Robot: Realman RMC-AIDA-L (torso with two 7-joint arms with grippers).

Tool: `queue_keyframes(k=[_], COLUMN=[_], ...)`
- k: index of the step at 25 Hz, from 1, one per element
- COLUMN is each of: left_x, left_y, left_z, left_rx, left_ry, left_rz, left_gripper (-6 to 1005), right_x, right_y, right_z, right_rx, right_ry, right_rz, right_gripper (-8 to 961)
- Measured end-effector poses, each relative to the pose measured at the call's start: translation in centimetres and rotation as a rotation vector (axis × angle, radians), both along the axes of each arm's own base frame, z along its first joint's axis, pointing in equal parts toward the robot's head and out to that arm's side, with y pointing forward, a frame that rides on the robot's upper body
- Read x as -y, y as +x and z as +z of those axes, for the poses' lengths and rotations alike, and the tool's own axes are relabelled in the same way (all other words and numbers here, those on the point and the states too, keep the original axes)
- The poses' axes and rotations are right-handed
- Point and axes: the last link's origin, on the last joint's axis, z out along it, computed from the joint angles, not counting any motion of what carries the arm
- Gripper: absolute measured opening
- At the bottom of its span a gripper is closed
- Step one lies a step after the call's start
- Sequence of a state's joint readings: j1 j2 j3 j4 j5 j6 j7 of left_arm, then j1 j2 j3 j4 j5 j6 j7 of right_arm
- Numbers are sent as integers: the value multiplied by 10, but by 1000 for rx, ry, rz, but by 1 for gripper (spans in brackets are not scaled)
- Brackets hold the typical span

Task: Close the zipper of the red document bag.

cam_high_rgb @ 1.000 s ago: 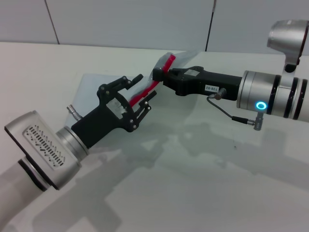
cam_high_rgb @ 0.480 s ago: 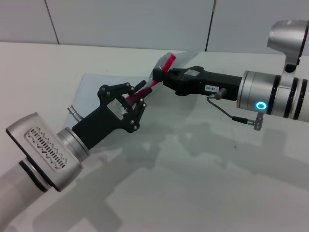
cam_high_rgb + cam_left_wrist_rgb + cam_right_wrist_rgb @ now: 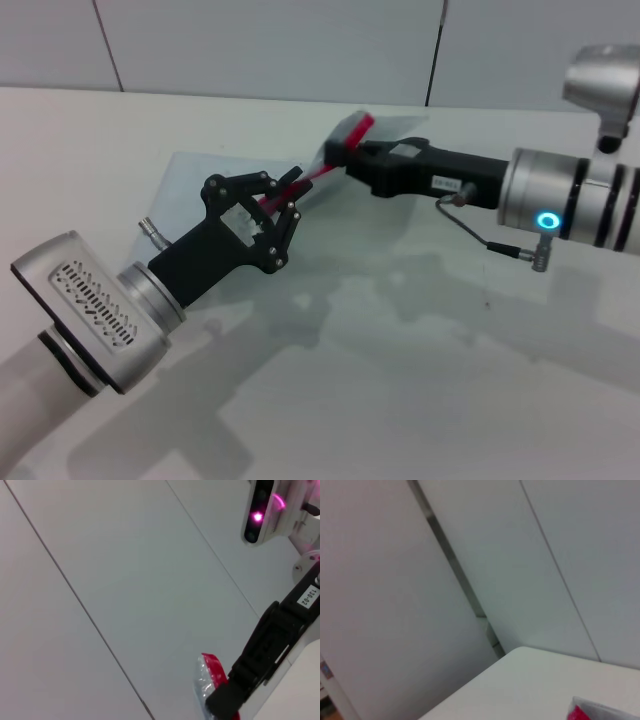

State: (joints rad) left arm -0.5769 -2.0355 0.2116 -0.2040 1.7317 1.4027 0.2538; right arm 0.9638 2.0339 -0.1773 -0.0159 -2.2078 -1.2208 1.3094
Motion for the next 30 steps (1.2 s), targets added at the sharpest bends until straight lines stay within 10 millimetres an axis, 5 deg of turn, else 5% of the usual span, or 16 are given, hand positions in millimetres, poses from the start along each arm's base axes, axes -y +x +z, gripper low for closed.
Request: queue_keyframes(k=[20,30], left_x=[2,0], left_y=[-7,-9], left_z=[-1,2], left_rx=[-15,-5], left_ry=[-6,12], left_rz=[28,46], left_gripper=[89,99], right_x=[8,22], right_y=[110,138], right_z=[86,106], right_rx=[-141,-204], right_ry=[354,457], right_rz=[-341,-430], right_gripper=[53,58])
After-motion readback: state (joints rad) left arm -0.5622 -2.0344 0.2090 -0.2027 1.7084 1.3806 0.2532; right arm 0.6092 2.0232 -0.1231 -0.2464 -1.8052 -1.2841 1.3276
